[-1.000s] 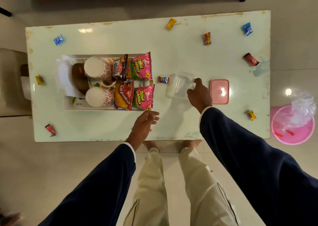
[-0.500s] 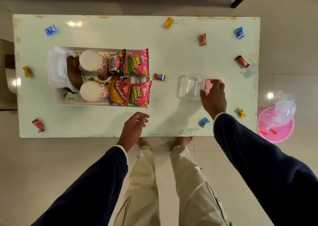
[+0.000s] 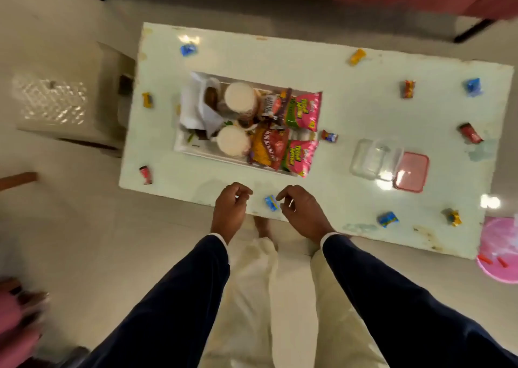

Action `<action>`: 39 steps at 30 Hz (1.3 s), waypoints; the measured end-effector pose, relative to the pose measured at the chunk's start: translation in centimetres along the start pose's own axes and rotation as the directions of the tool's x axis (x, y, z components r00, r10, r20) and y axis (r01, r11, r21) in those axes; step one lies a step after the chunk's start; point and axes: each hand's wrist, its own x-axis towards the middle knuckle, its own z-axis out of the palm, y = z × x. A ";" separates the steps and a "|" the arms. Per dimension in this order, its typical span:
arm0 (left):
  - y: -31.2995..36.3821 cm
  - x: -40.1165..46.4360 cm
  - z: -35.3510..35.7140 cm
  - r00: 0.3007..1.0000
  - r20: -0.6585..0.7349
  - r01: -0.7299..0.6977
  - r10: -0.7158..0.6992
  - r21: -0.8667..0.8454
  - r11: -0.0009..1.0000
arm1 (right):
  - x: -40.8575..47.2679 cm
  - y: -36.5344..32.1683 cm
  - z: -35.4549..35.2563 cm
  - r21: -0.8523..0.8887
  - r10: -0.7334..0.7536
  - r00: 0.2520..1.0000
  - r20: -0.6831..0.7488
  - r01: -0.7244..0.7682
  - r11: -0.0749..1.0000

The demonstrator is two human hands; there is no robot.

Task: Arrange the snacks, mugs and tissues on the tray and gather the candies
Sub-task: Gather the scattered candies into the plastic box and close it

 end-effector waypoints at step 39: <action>-16.4 19.2 -30.3 0.982 0.151 0.166 -0.114 -0.402 0.900 | 35.2 -30.5 22.1 -0.462 0.022 0.985 0.173 0.062 0.885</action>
